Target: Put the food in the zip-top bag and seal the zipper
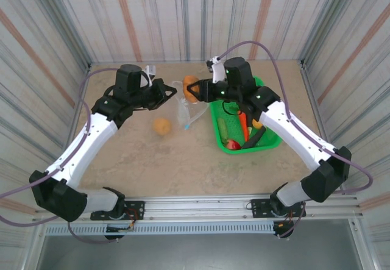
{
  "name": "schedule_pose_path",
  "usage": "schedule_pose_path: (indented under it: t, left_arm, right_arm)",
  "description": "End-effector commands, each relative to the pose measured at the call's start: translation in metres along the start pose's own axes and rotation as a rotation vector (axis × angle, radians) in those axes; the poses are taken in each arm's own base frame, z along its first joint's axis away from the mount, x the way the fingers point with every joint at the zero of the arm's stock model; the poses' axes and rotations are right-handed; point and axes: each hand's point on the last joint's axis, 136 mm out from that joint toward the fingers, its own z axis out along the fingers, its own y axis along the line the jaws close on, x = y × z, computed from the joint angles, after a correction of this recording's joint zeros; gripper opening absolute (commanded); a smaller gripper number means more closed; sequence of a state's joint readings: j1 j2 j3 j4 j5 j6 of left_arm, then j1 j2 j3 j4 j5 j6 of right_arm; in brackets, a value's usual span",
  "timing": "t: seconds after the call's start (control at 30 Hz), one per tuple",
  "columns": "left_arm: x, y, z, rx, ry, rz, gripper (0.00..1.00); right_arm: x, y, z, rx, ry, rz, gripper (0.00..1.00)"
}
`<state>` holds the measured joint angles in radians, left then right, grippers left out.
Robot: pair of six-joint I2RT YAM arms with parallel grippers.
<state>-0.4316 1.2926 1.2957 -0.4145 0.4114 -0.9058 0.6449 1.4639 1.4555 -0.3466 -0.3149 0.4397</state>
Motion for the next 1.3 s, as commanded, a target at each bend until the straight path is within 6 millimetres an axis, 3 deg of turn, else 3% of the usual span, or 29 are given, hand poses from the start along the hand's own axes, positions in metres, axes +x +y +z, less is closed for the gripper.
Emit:
schedule_pose_path:
  t: [0.0, 0.2, 0.4, 0.53, 0.67, 0.87, 1.13, 1.27]
  left_arm:
    - [-0.007, -0.017, -0.015, 0.060, -0.021, -0.008, 0.00]
    - [-0.003, -0.032, -0.012, 0.144, 0.079, 0.028, 0.00]
    - [-0.004, -0.037, -0.011, 0.177, 0.102, 0.040, 0.00]
    - [-0.007, -0.034, -0.011, 0.169, 0.108, 0.038, 0.00]
    - [-0.005, -0.026, -0.006, 0.150, 0.121, 0.022, 0.00]
    - [-0.004, -0.014, -0.001, 0.128, 0.124, -0.002, 0.00]
    - [0.000, 0.004, 0.005, 0.077, 0.126, -0.021, 0.00]
    - [0.002, 0.008, 0.003, 0.055, 0.123, -0.039, 0.00]
  right_arm:
    - [0.012, 0.001, 0.012, -0.024, 0.019, -0.025, 0.56]
    - [0.041, -0.009, 0.022, -0.003, 0.073, -0.047, 0.57]
    - [0.058, -0.042, 0.036, 0.140, 0.144, -0.051, 0.58]
    - [0.062, -0.060, 0.043, 0.237, 0.200, -0.040, 0.66]
    - [0.061, -0.053, 0.044, 0.203, 0.213, -0.040, 0.79]
    - [0.052, -0.043, 0.031, 0.179, 0.188, -0.055, 0.82]
    - [0.026, -0.018, -0.001, 0.116, 0.109, -0.042, 0.80]
    - [0.014, -0.035, -0.029, 0.222, 0.036, -0.008, 0.79]
